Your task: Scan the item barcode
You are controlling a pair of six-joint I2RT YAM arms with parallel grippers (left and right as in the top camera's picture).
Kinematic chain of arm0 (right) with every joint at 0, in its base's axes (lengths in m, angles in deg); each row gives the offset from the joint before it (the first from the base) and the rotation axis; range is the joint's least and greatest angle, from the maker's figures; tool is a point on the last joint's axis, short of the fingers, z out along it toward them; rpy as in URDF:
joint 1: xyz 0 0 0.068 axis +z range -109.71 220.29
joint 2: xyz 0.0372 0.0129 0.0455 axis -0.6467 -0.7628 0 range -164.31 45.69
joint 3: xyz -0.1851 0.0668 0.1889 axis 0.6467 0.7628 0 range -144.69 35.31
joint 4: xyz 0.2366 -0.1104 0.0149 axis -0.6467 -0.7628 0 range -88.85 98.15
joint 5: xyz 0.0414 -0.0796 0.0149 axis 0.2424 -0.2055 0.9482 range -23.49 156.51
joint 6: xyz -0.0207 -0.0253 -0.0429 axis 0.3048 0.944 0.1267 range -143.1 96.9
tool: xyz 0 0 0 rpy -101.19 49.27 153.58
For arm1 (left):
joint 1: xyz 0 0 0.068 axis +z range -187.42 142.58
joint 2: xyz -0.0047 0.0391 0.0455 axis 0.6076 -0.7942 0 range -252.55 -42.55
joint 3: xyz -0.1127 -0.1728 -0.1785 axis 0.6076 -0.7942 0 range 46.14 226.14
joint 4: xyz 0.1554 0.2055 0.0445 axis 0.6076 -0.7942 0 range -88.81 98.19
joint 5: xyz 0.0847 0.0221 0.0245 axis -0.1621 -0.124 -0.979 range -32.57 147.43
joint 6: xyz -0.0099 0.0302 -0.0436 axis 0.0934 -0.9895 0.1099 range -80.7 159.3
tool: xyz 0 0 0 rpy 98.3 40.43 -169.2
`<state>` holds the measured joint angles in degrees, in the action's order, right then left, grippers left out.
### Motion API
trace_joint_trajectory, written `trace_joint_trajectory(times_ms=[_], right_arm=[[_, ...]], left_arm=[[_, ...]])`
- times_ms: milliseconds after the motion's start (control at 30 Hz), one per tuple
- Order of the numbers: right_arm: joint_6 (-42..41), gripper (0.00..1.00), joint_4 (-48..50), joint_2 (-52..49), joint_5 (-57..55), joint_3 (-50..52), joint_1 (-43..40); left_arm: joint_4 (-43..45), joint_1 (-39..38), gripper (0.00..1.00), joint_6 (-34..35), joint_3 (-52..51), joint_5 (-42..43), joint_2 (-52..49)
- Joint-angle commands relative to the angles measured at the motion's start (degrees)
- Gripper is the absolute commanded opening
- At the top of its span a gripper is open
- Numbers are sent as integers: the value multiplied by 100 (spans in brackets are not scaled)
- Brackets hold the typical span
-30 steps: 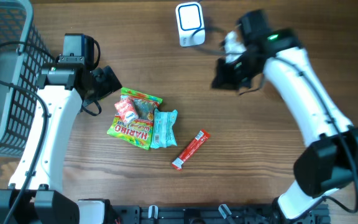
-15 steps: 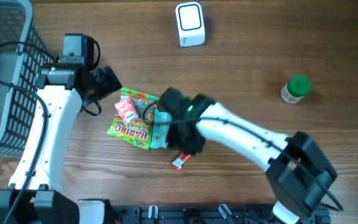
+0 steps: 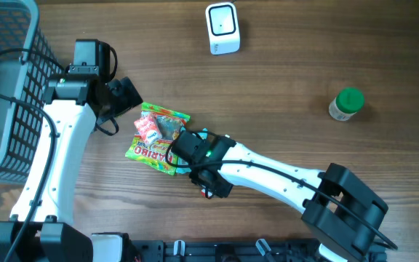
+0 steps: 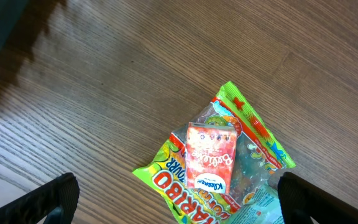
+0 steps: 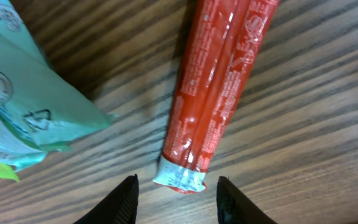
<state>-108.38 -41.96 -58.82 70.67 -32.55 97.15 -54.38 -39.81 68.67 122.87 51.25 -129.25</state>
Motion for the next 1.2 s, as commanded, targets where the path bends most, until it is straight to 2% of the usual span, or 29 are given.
trace_joint_trajectory(times_ms=[0,233,333,367,433,467,533,667,900,967,1067,1100,1133,1167], right_arm=[[-199,41,4,-17,-225,15,-2],[-494,36,466,-22,-61,496,-2],[-496,29,743,-28,37,708,-2],[-496,25,763,-28,39,726,-2],[-461,9,752,-26,33,723,-33],[-413,4,715,-17,31,723,-66],[-44,4,695,-15,-2,721,-160],[1613,4,704,-4,-72,704,-557],[6063,4,511,26,-42,645,-1714],[7114,4,328,26,-256,647,-2070],[7805,5,295,24,-656,647,-2509],[7855,10,310,24,-721,647,-2612],[7914,23,315,24,-719,647,-2680],[7954,41,319,24,-721,647,-2776]], left_arm=[[15,28,100,-66,0,-35,-35],[15,28,100,-66,0,-35,-37],[15,28,100,-66,0,-35,-35],[15,28,100,-66,0,-35,-37],[15,28,100,-66,0,-35,-37],[15,28,100,-66,0,-35,-37],[15,28,100,-66,0,-35,-37],[15,28,100,-66,0,-35,-35],[15,28,100,-66,0,-35,-35],[15,28,100,-66,0,-35,-37],[15,28,100,-66,0,-35,-35],[15,28,100,-66,0,-35,-37],[15,28,100,-66,0,-35,-37],[15,28,100,-66,0,-35,-37]])
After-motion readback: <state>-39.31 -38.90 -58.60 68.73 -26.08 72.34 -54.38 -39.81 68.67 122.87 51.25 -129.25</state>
